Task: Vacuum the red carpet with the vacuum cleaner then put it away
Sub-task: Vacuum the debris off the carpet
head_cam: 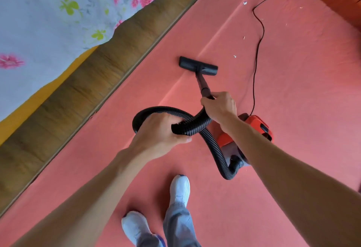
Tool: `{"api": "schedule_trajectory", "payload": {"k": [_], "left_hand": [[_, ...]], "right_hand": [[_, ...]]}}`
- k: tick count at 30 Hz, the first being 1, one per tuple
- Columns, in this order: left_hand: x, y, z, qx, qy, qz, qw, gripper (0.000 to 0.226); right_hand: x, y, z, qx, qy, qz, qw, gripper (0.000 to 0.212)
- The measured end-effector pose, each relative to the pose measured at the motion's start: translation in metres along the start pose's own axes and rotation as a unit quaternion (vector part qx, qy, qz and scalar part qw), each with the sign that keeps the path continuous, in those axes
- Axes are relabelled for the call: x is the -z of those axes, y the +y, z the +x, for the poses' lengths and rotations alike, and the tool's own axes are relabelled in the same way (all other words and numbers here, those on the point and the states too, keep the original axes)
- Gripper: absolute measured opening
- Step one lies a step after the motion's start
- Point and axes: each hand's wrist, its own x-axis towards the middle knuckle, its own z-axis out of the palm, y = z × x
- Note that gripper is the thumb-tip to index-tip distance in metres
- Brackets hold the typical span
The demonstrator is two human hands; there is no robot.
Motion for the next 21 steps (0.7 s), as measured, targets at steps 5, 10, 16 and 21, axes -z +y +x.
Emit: {"api": "schedule_trajectory", "payload": {"k": [5, 10, 16, 21], "left_hand": [[0.024, 0.028, 0.005, -0.012, -0.124, -0.008, 0.992, 0.029], [0.033, 0.045, 0.03, -0.016, -0.18, 0.032, 0.983, 0.035], [0.007, 0.036, 0.074, -0.012, -0.159, 0.066, 0.985, 0.026], [-0.002, 0.033, 0.121, -0.024, -0.126, 0.079, 0.989, 0.037]], "right_hand": [[0.038, 0.02, -0.041, -0.029, 0.036, 0.022, 0.999, 0.02], [0.045, 0.034, -0.031, -0.095, 0.018, 0.031, 0.995, 0.024], [0.046, 0.027, 0.023, -0.112, 0.022, -0.033, 0.993, 0.022], [0.051, 0.012, 0.082, -0.092, 0.038, -0.099, 0.99, 0.018]]}}
